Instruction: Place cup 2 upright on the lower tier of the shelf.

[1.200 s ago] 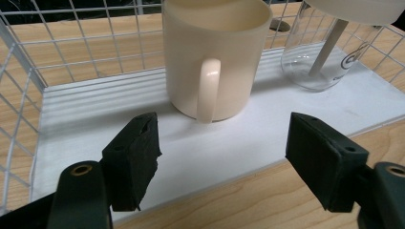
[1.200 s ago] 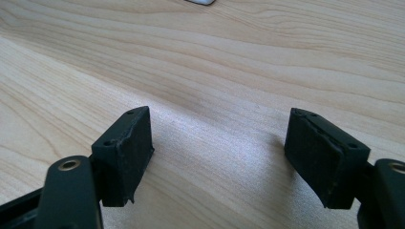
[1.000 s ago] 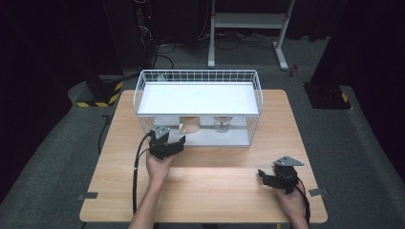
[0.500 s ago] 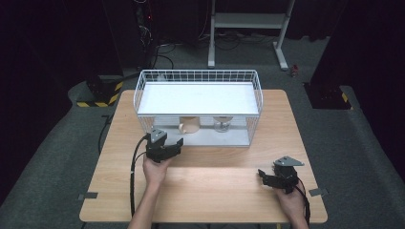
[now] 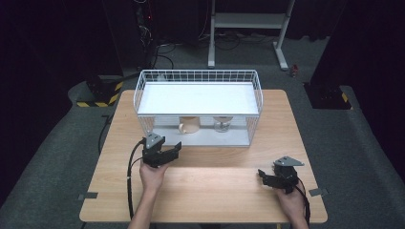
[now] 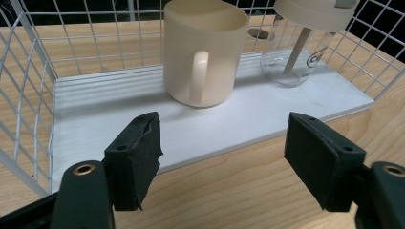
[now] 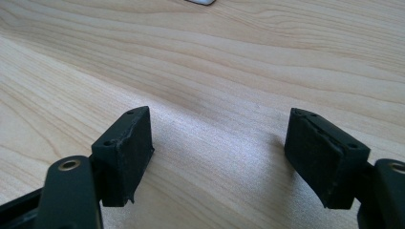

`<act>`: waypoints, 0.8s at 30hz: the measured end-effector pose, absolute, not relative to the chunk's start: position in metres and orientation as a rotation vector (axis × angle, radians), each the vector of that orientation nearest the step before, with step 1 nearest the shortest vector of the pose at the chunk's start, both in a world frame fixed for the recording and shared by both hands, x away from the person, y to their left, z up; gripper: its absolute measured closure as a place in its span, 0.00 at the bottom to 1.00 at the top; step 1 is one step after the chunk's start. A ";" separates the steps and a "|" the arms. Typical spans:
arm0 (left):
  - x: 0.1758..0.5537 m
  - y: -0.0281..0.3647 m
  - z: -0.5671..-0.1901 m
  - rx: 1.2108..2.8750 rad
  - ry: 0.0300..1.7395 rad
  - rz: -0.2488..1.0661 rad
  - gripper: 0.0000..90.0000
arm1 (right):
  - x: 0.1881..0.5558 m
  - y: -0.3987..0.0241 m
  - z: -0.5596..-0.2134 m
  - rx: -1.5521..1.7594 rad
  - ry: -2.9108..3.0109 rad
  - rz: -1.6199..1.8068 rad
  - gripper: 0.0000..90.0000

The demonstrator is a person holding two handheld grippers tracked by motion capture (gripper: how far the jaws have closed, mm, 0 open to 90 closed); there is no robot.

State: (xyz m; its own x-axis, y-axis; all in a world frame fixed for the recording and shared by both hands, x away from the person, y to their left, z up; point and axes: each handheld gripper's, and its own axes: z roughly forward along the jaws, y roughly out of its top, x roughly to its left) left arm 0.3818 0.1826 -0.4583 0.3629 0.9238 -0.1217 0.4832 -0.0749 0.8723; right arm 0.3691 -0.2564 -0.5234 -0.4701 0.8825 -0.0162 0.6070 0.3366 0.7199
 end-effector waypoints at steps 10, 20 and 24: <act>0.370 0.191 -0.460 1.685 1.268 0.592 0.32 | 0.369 -0.256 -0.523 1.311 2.201 0.923 0.27; 0.359 0.200 -0.468 1.671 1.288 0.583 0.32 | 0.369 -0.257 -0.523 1.308 2.202 0.922 0.27; 0.356 0.201 -0.469 1.671 1.288 0.581 0.32 | 0.369 -0.257 -0.523 1.308 2.202 0.922 0.27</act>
State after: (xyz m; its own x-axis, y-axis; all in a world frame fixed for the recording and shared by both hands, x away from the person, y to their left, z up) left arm 0.3557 0.2010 -0.4692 0.3413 0.9263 -0.1596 0.4933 -0.0319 0.8693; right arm 0.3692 -0.2565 -0.5235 -0.4713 0.8818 -0.0184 0.6058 0.3388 0.7199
